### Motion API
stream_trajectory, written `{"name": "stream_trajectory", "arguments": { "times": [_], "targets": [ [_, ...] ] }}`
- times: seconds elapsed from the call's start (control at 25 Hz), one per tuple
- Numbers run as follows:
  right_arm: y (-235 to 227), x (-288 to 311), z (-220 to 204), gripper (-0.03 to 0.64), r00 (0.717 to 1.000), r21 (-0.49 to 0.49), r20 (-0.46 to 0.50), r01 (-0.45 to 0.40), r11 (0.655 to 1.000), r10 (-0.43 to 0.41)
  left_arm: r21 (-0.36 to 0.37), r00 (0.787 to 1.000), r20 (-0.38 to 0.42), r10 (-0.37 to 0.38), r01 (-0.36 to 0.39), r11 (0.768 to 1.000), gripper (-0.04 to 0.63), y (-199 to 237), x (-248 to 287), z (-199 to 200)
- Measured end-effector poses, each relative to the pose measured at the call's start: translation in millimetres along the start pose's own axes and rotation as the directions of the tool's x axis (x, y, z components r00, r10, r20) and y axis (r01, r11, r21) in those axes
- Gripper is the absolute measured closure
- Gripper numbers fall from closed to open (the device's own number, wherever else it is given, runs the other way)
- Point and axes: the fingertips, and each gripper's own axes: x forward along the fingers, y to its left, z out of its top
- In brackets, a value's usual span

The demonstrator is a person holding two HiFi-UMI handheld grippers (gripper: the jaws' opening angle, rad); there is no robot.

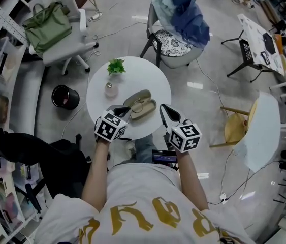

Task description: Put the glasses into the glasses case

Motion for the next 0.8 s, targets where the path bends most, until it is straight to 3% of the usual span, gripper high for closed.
{"name": "stream_trajectory", "arguments": {
  "times": [0.8],
  "targets": [
    [-70, 36, -29, 0.591, 0.991, 0.07, -0.134, 0.007, 0.998, 0.002, -0.017, 0.989, -0.134, -0.059, 0.057, 0.998, 0.581, 14, 78, -16]
  ]
}}
